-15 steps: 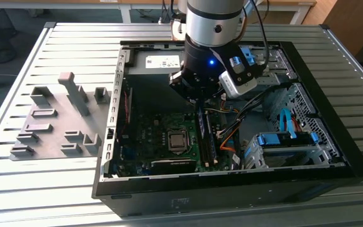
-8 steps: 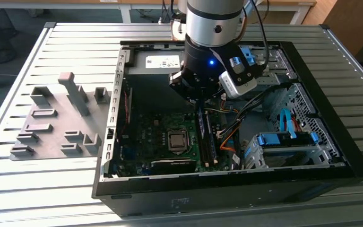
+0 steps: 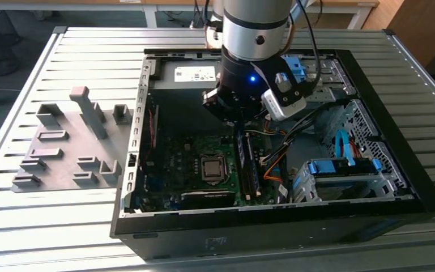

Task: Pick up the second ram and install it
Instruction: 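Insert the second ram into the second slot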

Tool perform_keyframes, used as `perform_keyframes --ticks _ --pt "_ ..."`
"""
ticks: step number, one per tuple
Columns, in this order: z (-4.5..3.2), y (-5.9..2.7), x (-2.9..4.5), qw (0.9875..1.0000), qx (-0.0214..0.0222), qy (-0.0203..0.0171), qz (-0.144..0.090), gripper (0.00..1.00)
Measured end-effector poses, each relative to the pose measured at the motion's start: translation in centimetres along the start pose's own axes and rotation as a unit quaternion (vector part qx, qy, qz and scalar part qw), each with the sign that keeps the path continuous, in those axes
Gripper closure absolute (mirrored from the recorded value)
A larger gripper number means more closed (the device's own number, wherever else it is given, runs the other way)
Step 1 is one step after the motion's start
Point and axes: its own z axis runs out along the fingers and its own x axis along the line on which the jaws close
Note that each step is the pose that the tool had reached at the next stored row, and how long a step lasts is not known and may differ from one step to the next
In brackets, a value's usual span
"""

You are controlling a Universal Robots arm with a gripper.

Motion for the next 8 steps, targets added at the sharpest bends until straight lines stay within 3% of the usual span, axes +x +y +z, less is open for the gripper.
perform_keyframes --ticks 8 --pt "0.99 0.00 -0.07 1.0000 -0.0001 0.0000 0.000 0.86"
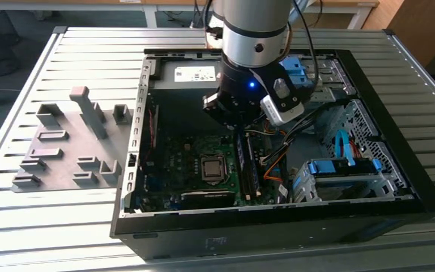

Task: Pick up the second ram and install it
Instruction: 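Insert the second ram into the second slot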

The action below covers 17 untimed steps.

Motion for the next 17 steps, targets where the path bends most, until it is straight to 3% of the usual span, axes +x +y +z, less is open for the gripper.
perform_keyframes --ticks 4,17 --pt "0.68 -0.04 -0.20 1.0000 0.0000 0.0000 0.000 0.86" --pt "2.97 -1.28 -0.68 1.0000 -0.0005 0.0001 0.001 0.86"
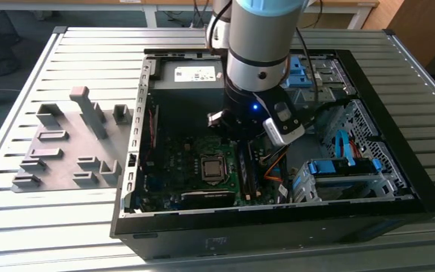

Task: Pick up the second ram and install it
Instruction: 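Insert the second ram into the second slot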

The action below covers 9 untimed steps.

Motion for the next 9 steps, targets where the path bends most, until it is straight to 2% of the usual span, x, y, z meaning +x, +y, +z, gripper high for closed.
perform_keyframes --ticks 3,9 --pt "0.38 -0.39 -0.13 1.0000 -0.0002 0.0000 0.000 0.86" --pt "1.45 -0.48 -0.54 1.0000 -0.0003 0.0000 0.001 0.86"
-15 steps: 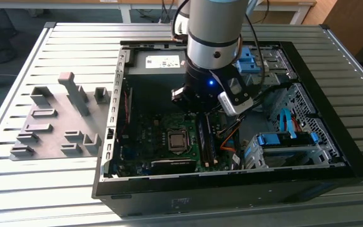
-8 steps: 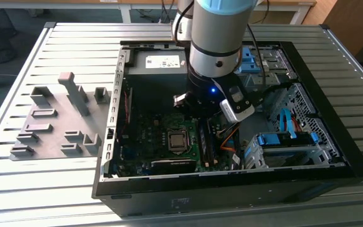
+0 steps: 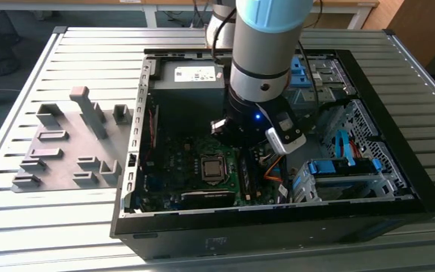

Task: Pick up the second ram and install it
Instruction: 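Insert the second ram into the second slot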

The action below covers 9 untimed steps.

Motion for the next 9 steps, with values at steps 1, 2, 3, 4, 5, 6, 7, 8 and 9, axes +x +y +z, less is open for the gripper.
perform_keyframes --ticks 1,2,3,4,5,6,7,8,9 --pt "0.15 -0.04 -0.08 1.0000 -0.0001 0.0000 0.000 0.86" --pt "0.30 -0.08 -0.13 1.0000 -0.0002 0.0000 0.001 0.86" --pt "0.48 -0.12 -0.16 1.0000 -0.0003 0.0000 0.003 0.86" --pt "0.62 -0.18 -0.15 1.0000 -0.0002 0.0001 0.004 0.86" --pt "0.75 -0.23 -0.15 1.0000 -0.0002 0.0001 0.005 0.86" --pt "0.84 -0.26 -0.15 1.0000 -0.0002 0.0001 0.006 0.86" --pt "0.89 -0.26 -0.15 1.0000 -0.0004 0.0001 0.006 0.86" --pt "0.91 -0.26 -0.15 1.0000 -0.0008 0.0001 0.006 0.86" --pt "0.94 -0.26 -0.15 1.0000 -0.0015 0.0002 0.006 0.86"
